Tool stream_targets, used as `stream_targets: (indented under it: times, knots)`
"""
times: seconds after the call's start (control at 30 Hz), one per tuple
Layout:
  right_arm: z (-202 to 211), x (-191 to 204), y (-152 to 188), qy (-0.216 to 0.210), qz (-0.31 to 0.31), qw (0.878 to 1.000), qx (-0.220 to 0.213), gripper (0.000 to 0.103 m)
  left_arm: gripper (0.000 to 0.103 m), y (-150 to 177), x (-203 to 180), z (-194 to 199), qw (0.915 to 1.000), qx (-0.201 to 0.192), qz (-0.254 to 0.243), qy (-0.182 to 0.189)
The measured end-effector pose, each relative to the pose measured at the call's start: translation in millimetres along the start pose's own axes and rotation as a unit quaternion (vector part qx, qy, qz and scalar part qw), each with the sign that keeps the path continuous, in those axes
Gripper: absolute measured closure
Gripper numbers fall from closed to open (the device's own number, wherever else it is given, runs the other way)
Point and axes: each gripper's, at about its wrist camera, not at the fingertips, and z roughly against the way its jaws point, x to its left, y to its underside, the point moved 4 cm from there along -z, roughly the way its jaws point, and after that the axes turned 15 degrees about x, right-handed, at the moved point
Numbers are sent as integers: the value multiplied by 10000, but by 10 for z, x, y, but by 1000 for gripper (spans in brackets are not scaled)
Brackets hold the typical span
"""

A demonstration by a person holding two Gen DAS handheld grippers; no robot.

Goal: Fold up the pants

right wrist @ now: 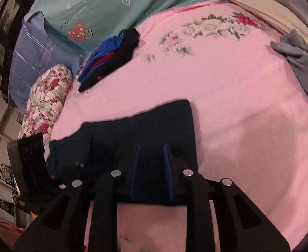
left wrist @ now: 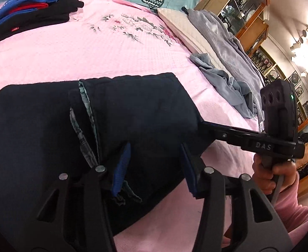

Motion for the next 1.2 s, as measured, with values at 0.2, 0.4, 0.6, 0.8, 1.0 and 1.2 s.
stream_targets:
  times: [0.2, 0.4, 0.6, 0.8, 1.0, 1.2]
  knots:
    - [31, -82, 193, -81, -230, 9997, -20, 78, 54, 43, 47, 83, 9998, 19, 159, 141]
    - [-138, 258, -19, 496, 455, 9974, 246, 73, 54, 103, 80, 104, 9993, -163, 228, 259]
    - [-480, 967, -432, -473, 1613, 9845, 502, 74, 53, 125, 115, 102, 9991, -144, 234, 317]
    - [-1068, 921, -675, -519, 1441, 9759, 1552, 87, 53, 130, 138, 98, 9984, -152, 297, 458]
    - [-1132, 981, -656, -499, 1697, 9738, 1432, 84, 49, 138, 114, 98, 9988, -166, 221, 403]
    - [-905, 986, -751, -1017, 1604, 9759, 1074, 82, 47, 146, 123, 94, 9988, -164, 200, 422]
